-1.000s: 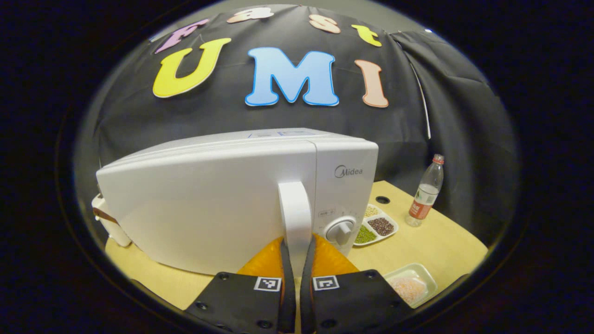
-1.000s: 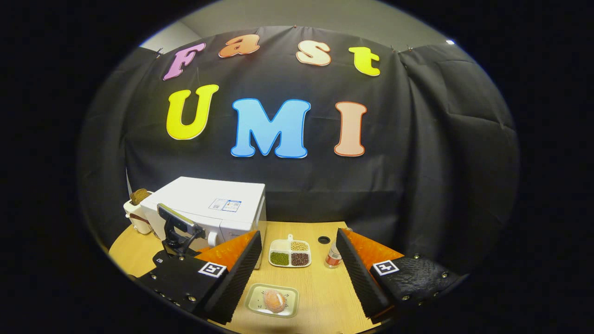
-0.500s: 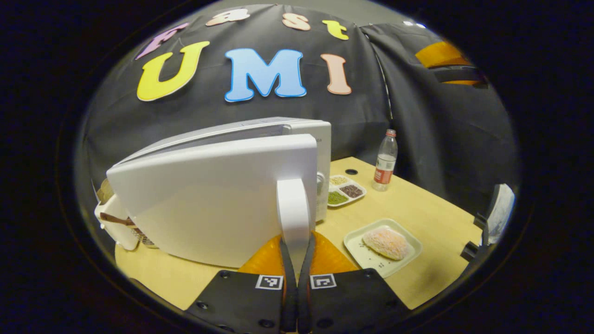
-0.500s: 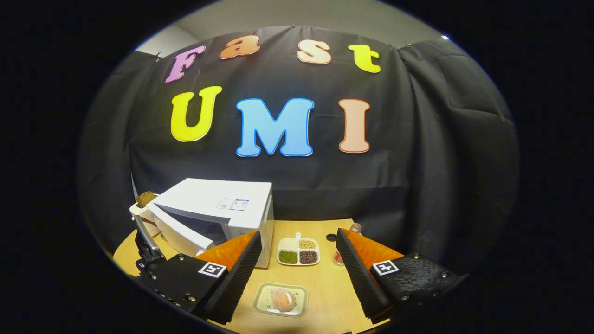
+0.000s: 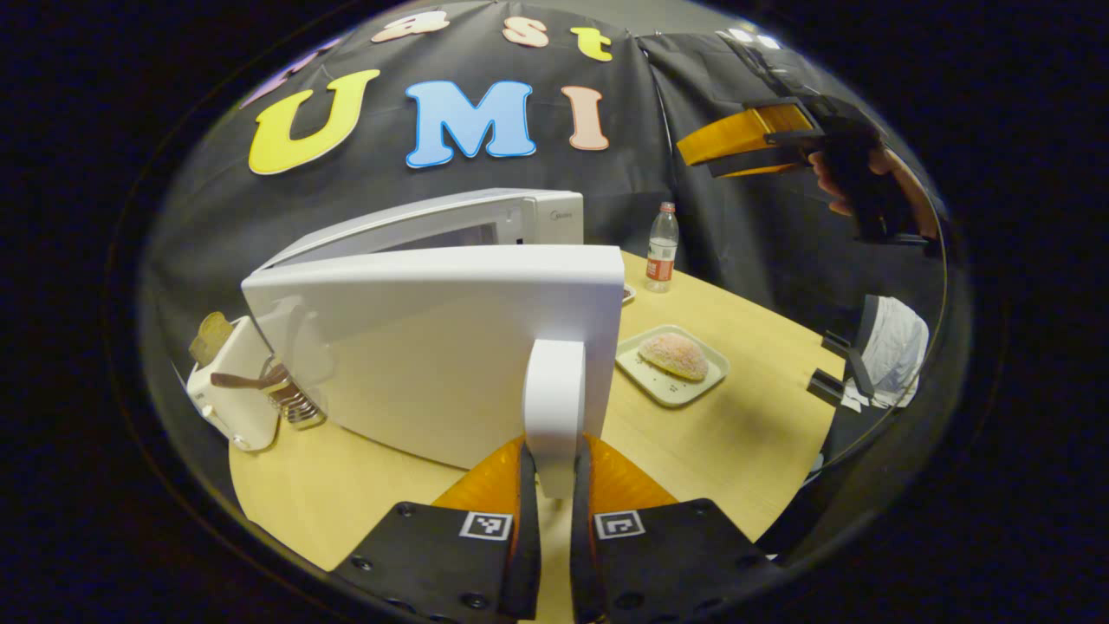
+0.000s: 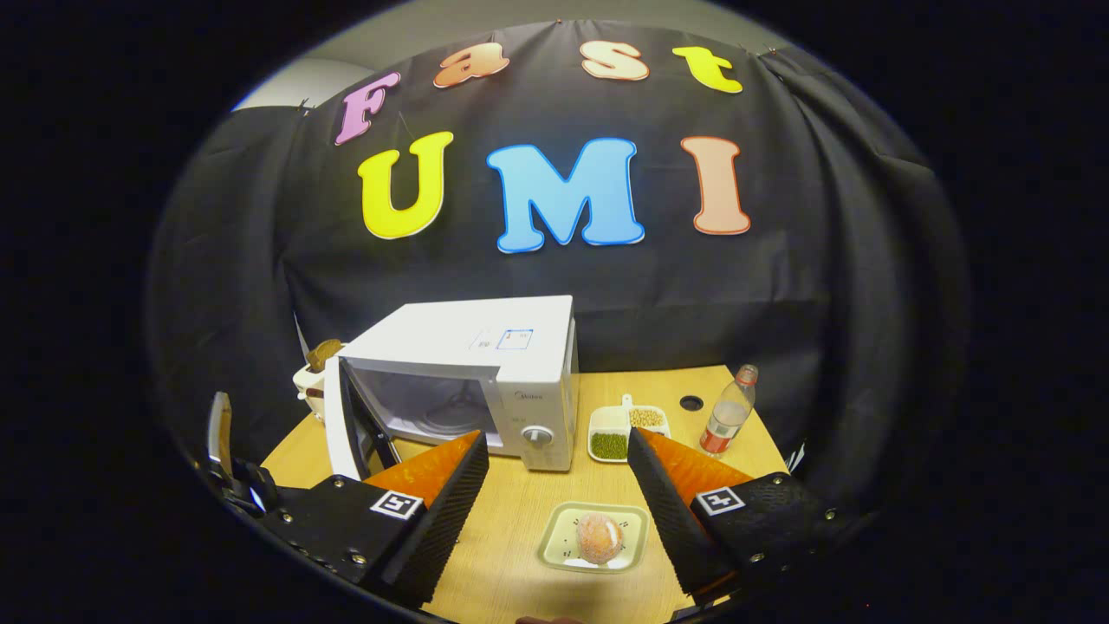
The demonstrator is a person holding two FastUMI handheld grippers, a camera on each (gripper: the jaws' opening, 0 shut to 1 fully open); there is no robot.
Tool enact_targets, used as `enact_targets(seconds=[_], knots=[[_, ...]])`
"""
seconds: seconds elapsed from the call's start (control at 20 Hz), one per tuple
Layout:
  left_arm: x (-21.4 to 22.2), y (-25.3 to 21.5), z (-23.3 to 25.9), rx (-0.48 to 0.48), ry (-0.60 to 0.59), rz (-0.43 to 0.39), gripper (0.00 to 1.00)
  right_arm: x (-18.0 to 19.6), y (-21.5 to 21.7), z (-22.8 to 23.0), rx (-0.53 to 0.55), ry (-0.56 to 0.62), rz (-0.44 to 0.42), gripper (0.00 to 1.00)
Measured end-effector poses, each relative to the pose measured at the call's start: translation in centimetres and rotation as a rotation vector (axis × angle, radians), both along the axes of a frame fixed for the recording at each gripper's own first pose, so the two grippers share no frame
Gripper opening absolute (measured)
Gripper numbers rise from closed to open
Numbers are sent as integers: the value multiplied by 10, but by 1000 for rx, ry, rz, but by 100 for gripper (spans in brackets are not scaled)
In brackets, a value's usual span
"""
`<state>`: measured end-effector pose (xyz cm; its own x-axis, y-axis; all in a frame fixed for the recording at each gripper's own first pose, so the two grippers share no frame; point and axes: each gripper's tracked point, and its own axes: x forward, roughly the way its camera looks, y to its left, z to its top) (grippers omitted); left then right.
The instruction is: Open the microwave oven with the left hand, put the food in, and close the microwave oven.
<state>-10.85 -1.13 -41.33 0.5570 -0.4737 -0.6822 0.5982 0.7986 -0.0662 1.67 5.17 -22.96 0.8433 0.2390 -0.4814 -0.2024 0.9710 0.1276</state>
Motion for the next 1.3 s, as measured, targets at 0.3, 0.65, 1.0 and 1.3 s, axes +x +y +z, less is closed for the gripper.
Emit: enact_targets(seconds=[0.3,0.65,1.0,1.3], knots=[[-40,74,10,31,45,-23,23,-18,5,-92,35,259,-7,99],[-58,163,16,119,69,-57,25,-33,-36,-190,-54,463,-78,99],[-55,234,19,167,100,-60,26,-30,-37,-226,-132,521,-51,99],[-50,269,19,208,82,-67,24,-26,-36,-259,-121,596,-62,99]])
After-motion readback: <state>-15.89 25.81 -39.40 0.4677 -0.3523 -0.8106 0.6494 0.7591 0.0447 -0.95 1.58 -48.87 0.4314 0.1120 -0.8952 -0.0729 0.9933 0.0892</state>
